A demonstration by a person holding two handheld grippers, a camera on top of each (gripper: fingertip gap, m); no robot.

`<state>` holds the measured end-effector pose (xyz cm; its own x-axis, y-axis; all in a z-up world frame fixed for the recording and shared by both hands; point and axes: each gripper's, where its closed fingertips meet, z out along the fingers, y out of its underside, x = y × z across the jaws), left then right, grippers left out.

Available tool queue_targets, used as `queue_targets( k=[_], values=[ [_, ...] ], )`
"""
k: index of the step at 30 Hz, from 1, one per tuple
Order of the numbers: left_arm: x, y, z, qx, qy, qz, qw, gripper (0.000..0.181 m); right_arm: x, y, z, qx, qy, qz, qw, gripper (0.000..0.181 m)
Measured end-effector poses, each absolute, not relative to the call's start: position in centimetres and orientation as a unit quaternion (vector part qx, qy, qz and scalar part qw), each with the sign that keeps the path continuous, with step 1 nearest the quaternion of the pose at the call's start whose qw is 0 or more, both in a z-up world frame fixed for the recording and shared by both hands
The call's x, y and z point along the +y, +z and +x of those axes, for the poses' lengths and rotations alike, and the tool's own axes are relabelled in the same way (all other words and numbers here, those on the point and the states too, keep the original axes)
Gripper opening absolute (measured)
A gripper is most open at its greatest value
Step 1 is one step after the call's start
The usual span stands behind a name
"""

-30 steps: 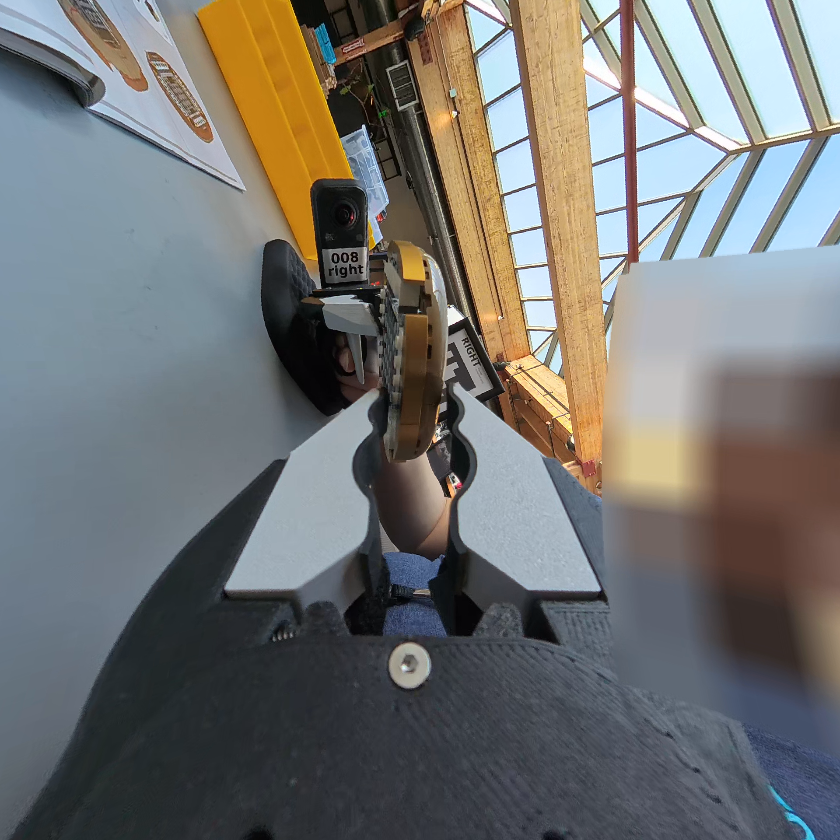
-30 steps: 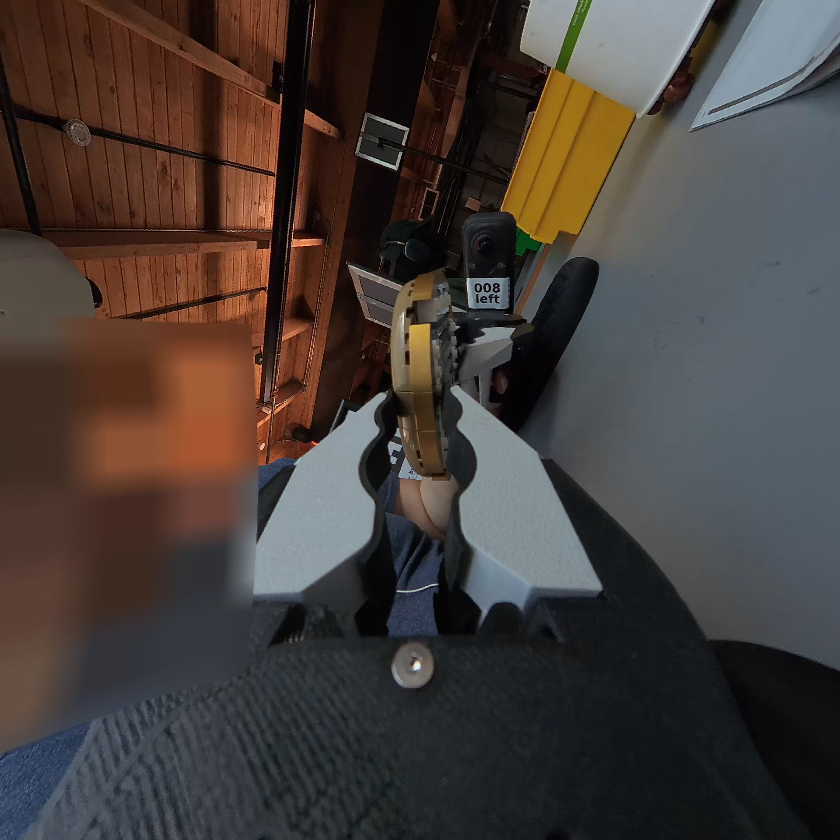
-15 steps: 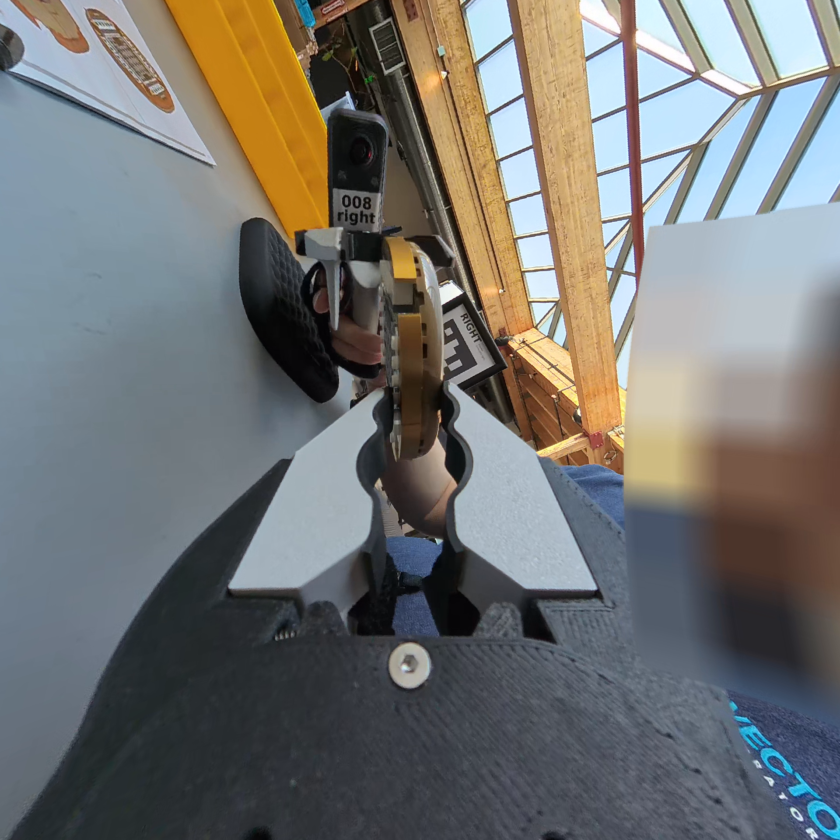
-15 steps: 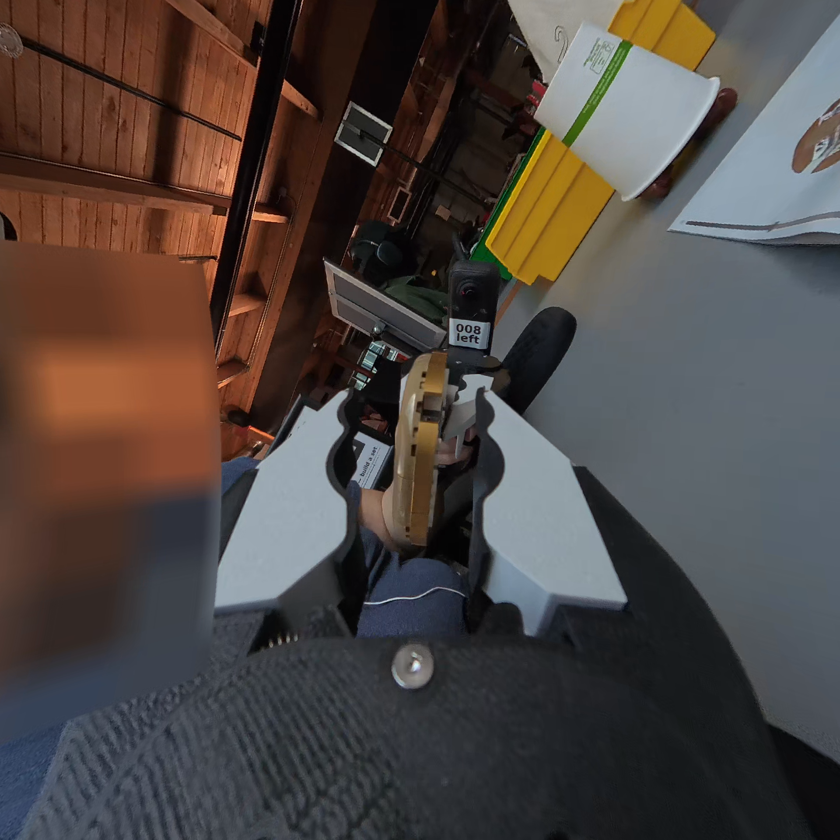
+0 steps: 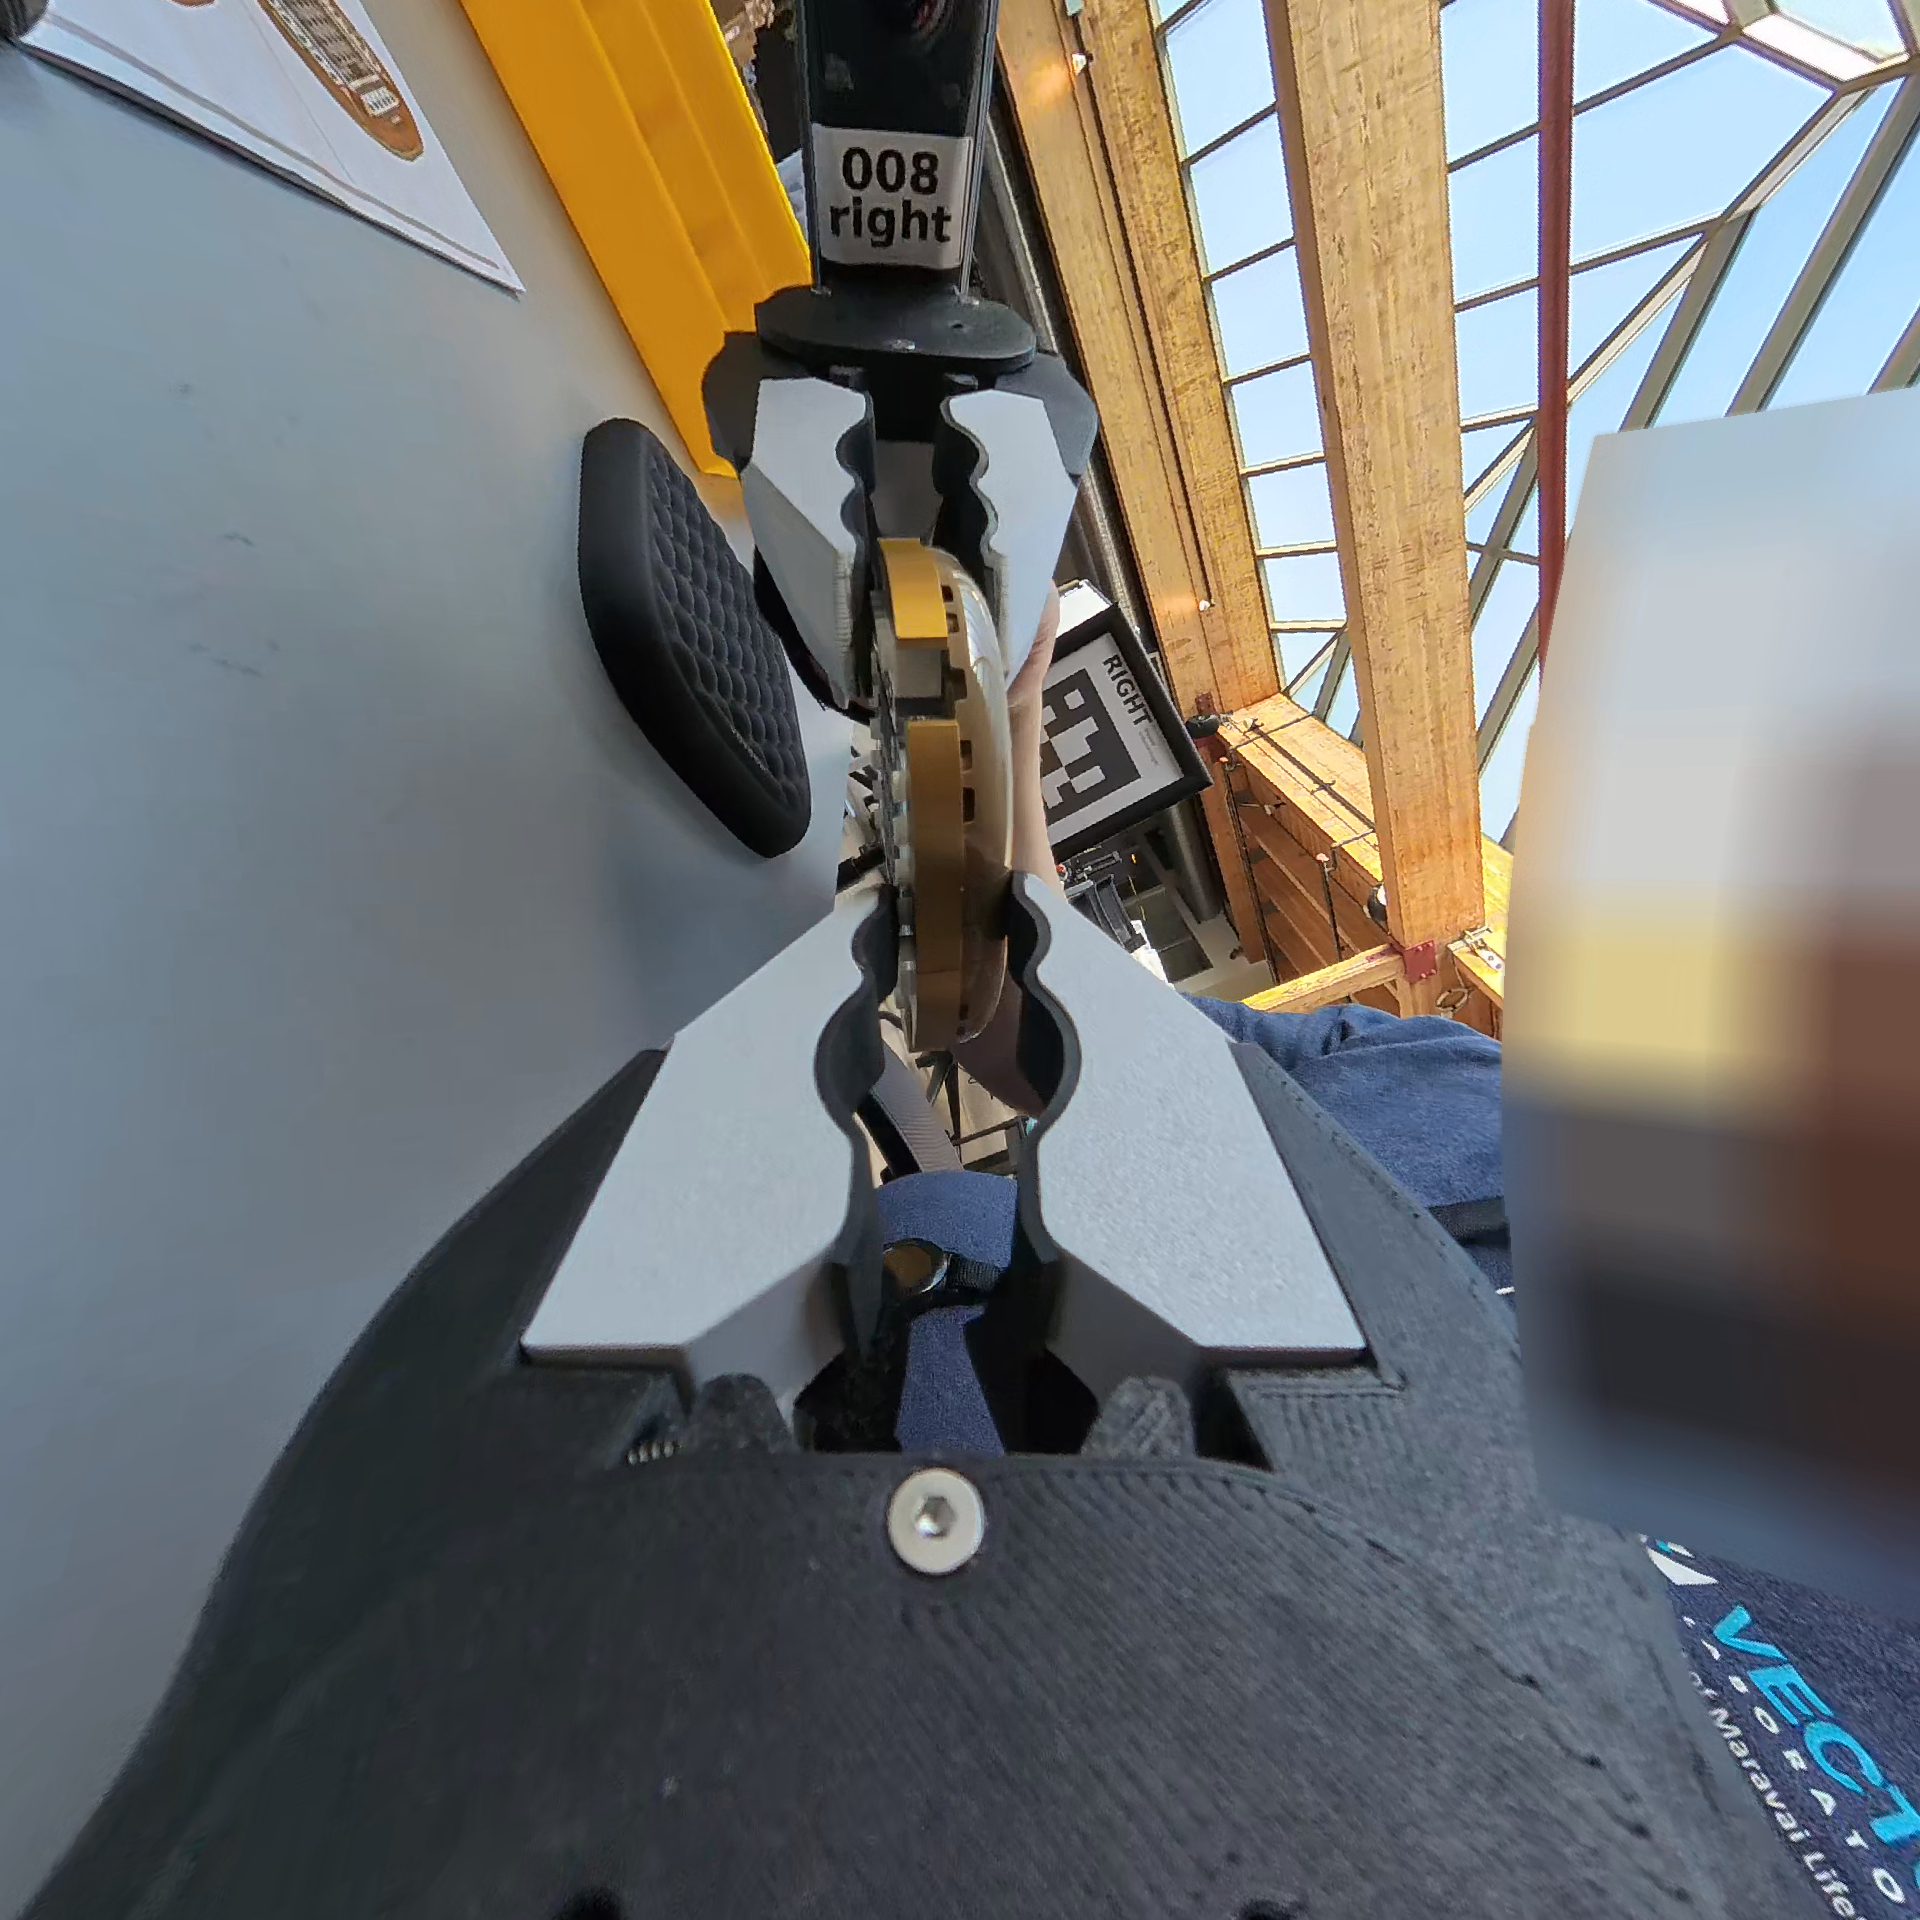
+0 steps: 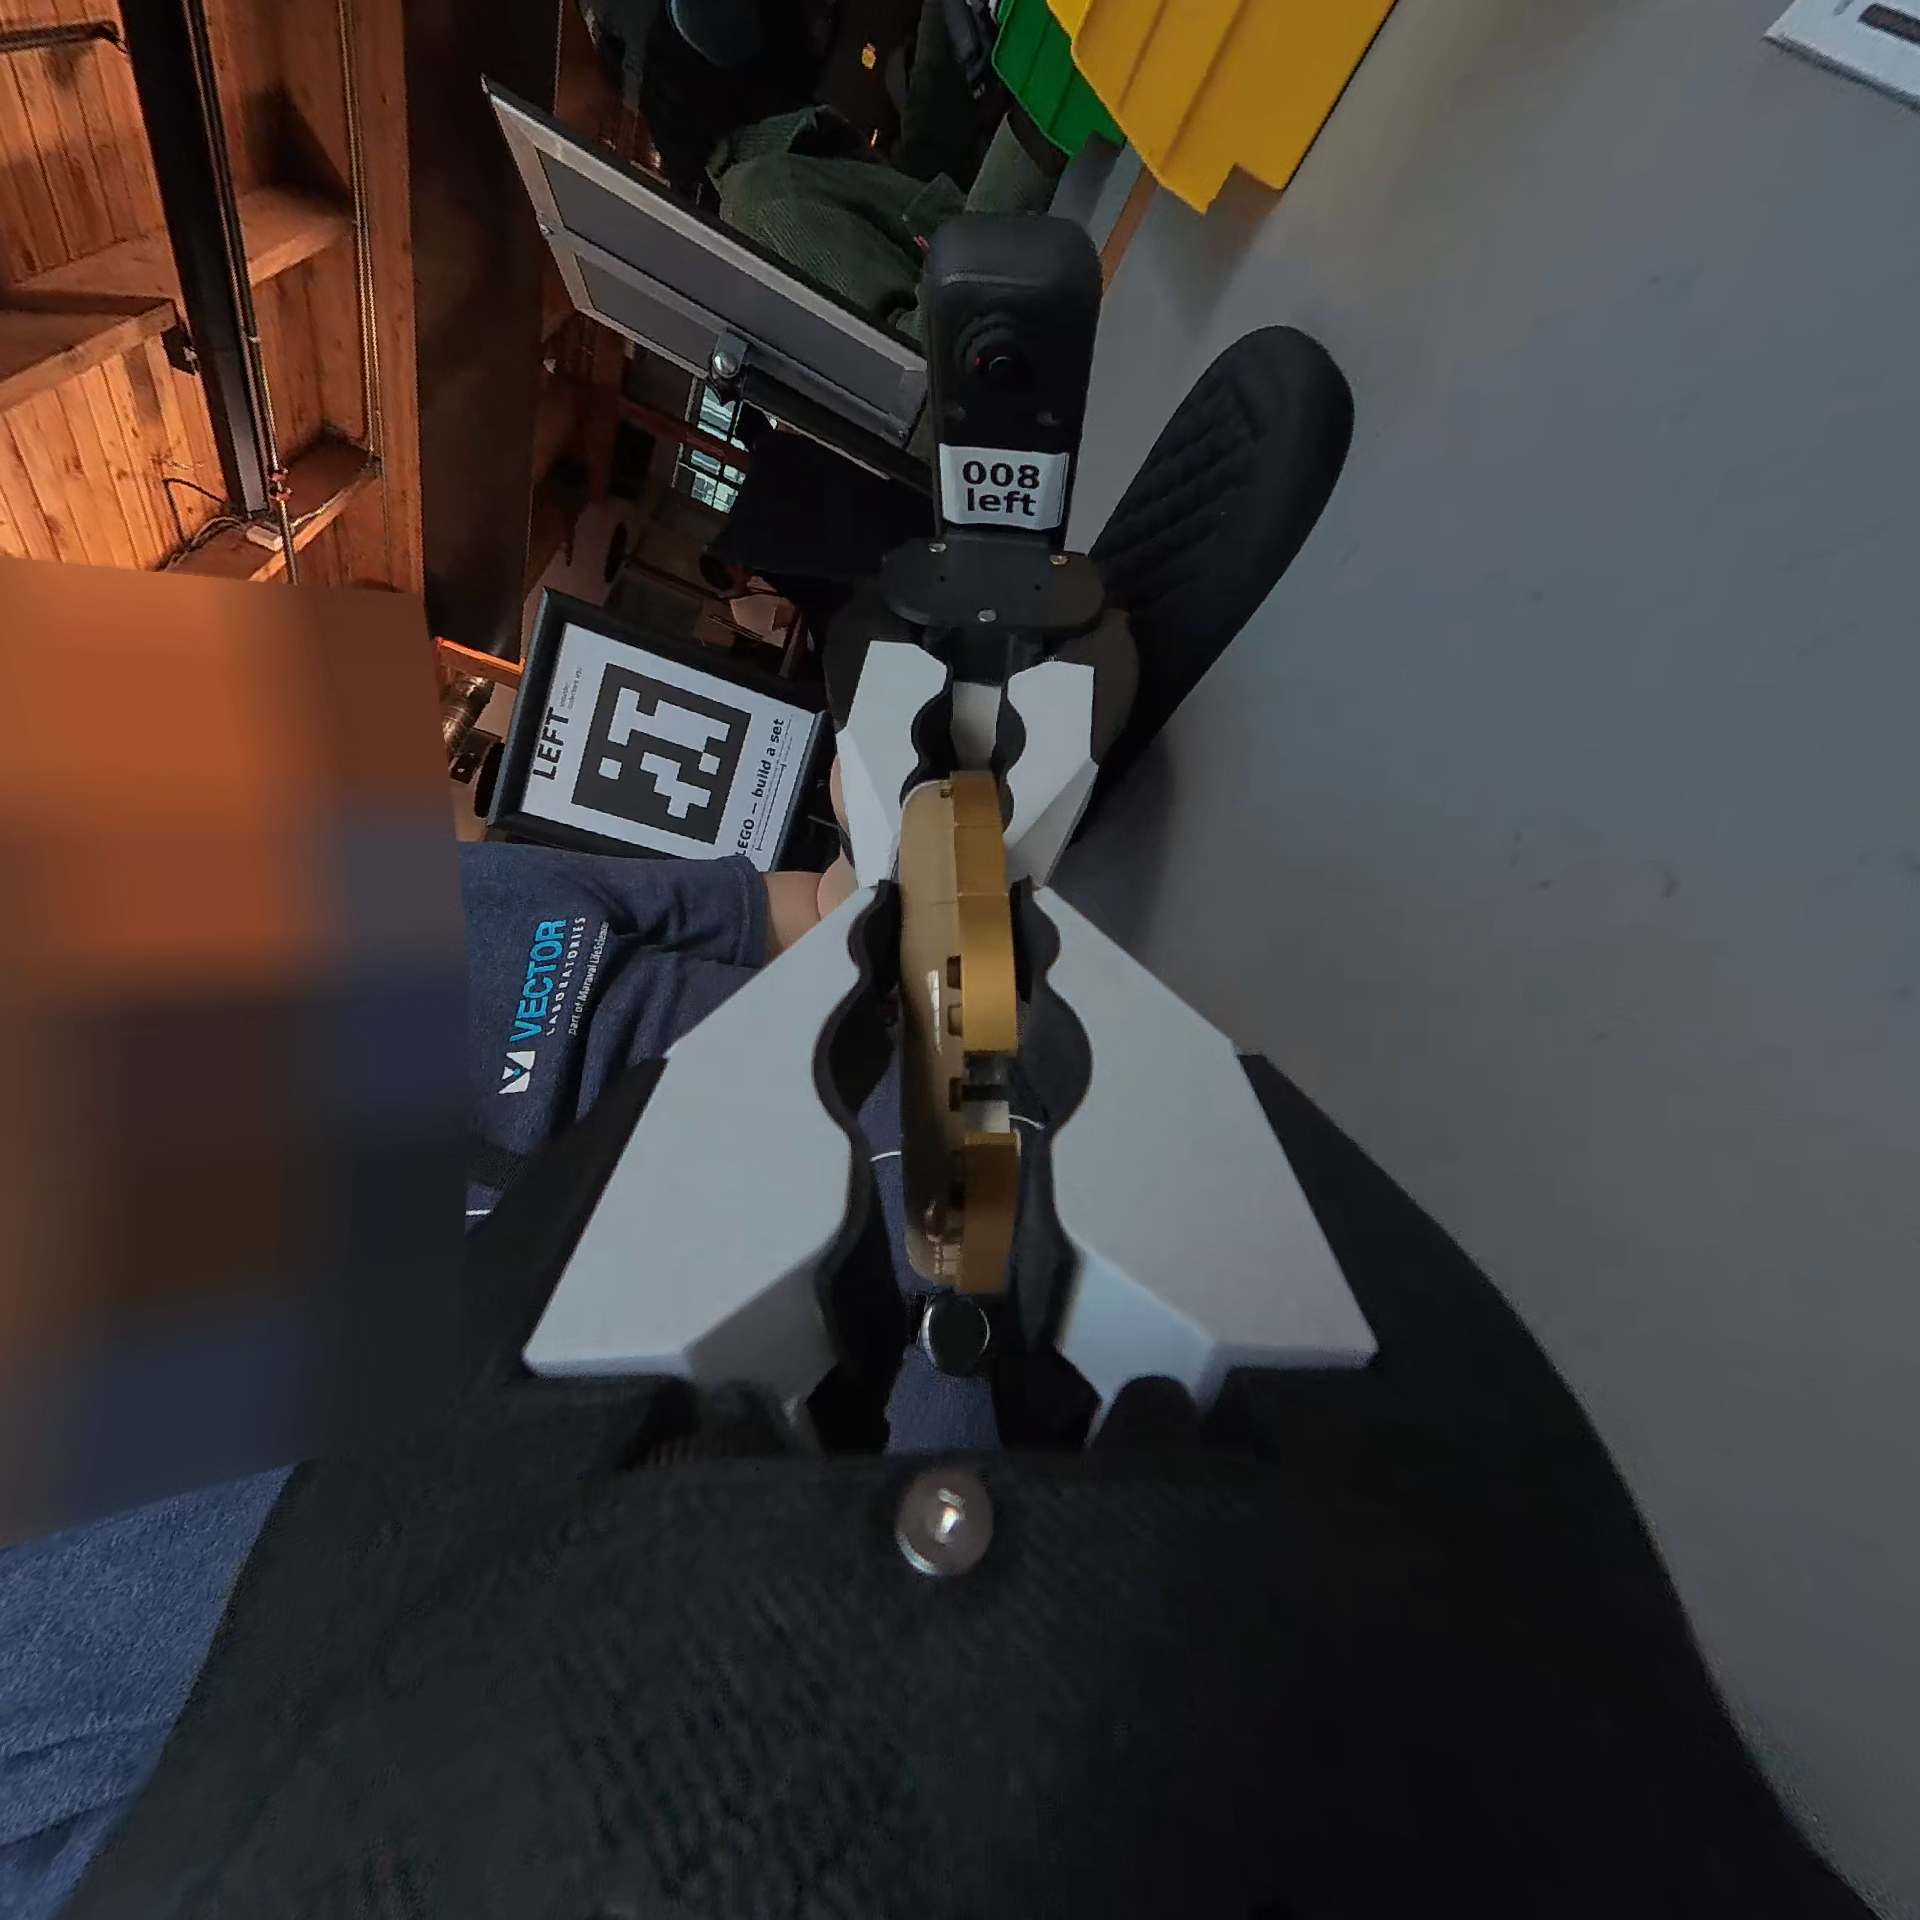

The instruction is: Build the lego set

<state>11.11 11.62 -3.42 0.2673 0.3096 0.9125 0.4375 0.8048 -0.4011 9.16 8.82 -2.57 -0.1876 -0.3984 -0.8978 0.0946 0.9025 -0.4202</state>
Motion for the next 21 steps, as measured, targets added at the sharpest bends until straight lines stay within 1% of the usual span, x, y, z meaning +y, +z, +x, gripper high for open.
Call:
queue_targets(
  k=[1,5,9,11,12,14,15,17,18,19,20,21],
  values=[
    [11.7,-3.5,11.1,-0.603,-0.045,-0.309,0.734,0.019,8.8,-2.6,9.1,0.744,-0.199,-0.102,0.629,0.02],
    [11.3,-3.1,10.9,-0.599,-0.043,-0.297,0.743,0.019,8.2,-2.1,8.9,0.728,-0.237,-0.099,0.635,0.037],
    [10.0,-2.2,11.3,-0.589,-0.032,-0.27,0.761,0.019,8.9,-0.5,7.9,0.729,-0.34,-0.14,0.577,0.053],
    [8.8,-1.6,11.6,-0.586,-0.012,-0.25,0.771,0.018,9.1,-0.2,7.0,0.73,-0.419,-0.134,0.524,0.069],
    [8.2,-1.4,11.8,-0.585,0.002,-0.242,0.775,0.019,9.2,-0.2,6.9,0.72,-0.453,-0.126,0.51,0.072],
    [7.4,-0.8,12.0,-0.576,0.031,-0.233,0.783,0.018,9.9,-0.7,7.6,0.697,-0.48,-0.101,0.523,0.077],
    [7.2,-0.5,11.9,-0.572,0.04,-0.23,0.786,0.019,10.0,-1.2,8.0,0.694,-0.471,-0.074,0.54,0.075],
    [7.2,-0.3,11.5,-0.569,0.05,-0.227,0.789,0.019,10.0,-2.0,8.8,0.68,-0.45,-0.028,0.579,0.065],
    [7.3,-0.3,11.2,-0.569,0.052,-0.226,0.789,0.018,10.1,-2.0,9.2,0.666,-0.438,-0.016,0.604,0.052],
    [7.4,-0.2,11.0,-0.568,0.054,-0.225,0.789,0.019,10.4,-1.9,9.6,0.652,-0.423,-0.014,0.629,0.026],
    [7.5,-0.2,10.9,-0.568,0.056,-0.223,0.79,0.019,10.5,-1.7,9.7,0.64,-0.414,-0.01,0.648,0.02],
    [7.5,-0.3,10.8,-0.57,0.059,-0.219,0.789,0.019,10.3,-1.8,9.5,0.633,-0.417,0.0,0.652,0.019]
  ],
)
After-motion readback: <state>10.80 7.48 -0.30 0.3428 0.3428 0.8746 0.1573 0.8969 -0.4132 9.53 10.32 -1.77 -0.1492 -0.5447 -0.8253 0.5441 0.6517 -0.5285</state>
